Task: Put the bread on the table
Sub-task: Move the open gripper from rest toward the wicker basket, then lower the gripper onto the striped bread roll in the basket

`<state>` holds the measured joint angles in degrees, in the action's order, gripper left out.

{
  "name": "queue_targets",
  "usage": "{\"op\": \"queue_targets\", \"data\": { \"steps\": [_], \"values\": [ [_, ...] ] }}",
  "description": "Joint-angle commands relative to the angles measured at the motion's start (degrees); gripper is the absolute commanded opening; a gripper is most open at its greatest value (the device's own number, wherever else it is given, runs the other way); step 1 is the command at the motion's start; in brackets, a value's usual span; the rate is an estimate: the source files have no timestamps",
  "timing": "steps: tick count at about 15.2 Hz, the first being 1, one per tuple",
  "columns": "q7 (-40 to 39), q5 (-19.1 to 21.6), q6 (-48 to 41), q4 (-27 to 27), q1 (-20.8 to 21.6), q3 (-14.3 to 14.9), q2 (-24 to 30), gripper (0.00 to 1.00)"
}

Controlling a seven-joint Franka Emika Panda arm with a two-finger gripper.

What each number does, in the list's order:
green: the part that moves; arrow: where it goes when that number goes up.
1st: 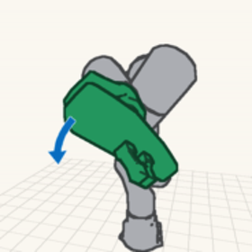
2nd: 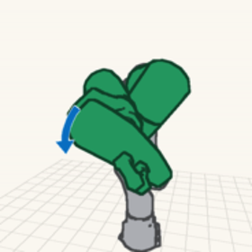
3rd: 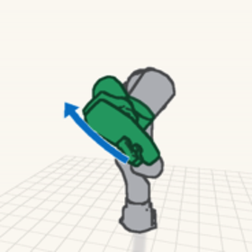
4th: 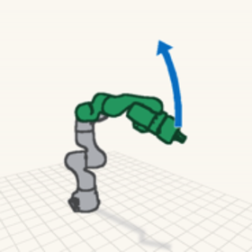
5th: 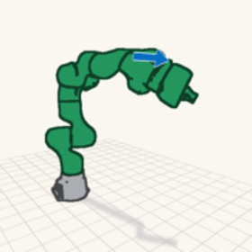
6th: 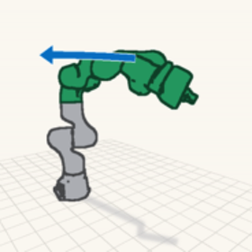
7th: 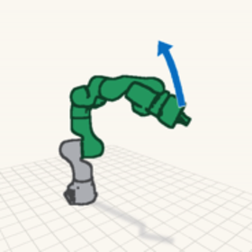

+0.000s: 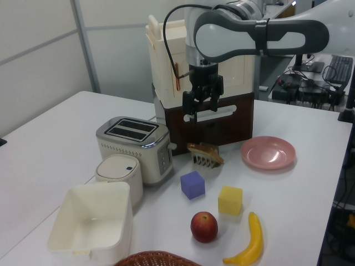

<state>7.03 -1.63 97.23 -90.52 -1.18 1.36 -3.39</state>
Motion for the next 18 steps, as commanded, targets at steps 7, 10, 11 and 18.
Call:
{"op": "queue_targets", "data": {
  "steps": [7,10,11,18],
  "values": [
    [-0.54,0.67,-1.17,-0.01,0.91,-2.04,-0.21,1.0],
    [7.52,0.41,1.8,-1.95,0.91,-6.78,-2.83,1.0],
    [8.43,0.4,3.12,-2.64,0.82,-7.94,-3.02,1.0],
    [16.24,-4.42,4.54,-7.56,1.88,-23.75,-3.99,1.0]
  ]
}}
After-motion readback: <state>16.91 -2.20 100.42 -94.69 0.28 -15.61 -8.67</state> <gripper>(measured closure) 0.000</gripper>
